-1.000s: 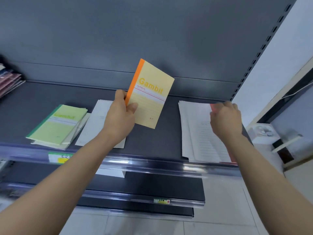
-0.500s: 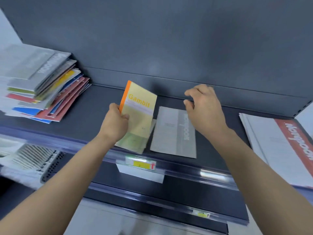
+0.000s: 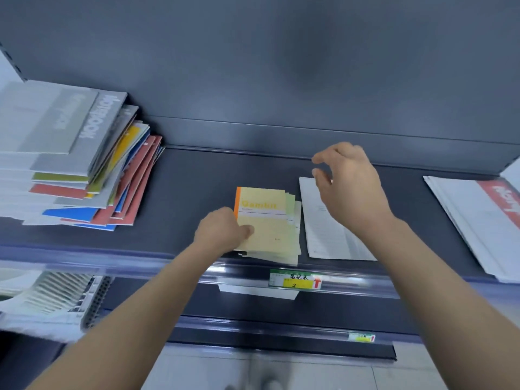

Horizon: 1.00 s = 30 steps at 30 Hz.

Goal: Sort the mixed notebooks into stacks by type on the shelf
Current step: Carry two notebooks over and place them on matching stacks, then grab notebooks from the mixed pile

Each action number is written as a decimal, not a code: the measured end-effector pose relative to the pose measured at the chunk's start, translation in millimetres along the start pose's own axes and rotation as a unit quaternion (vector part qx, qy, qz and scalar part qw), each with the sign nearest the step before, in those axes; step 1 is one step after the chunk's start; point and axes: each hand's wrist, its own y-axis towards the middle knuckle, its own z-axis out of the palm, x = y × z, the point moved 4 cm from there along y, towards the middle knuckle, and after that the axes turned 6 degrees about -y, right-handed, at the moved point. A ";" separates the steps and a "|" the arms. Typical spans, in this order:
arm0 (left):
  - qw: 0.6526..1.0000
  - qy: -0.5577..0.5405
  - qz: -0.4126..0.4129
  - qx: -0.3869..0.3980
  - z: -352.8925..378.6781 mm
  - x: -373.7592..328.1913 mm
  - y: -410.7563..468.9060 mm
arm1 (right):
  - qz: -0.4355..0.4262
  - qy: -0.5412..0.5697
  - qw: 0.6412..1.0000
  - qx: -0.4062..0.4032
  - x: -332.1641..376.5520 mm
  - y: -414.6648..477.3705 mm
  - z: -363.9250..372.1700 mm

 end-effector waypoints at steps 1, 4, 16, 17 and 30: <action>1.000 0.001 0.001 0.002 1.7 0.2 0.8 | -0.002 0.000 1.000 0.001 2.4 1.8 0.1; 1.000 0.005 0.004 -0.010 -0.5 -0.1 0.4 | -0.016 0.013 1.000 0.004 13.1 12.0 1.3; 0.860 0.109 0.289 -0.406 -142.5 -26.4 -57.3 | -0.168 0.024 0.985 -0.026 104.1 64.6 -22.7; 0.844 0.122 0.292 -0.432 -154.6 -22.8 -65.0 | -0.179 0.036 0.983 -0.031 115.9 67.1 -27.1; 0.784 0.140 0.248 -0.552 -282.2 85.6 -99.7 | -0.227 0.111 0.966 -0.051 281.2 89.6 -15.2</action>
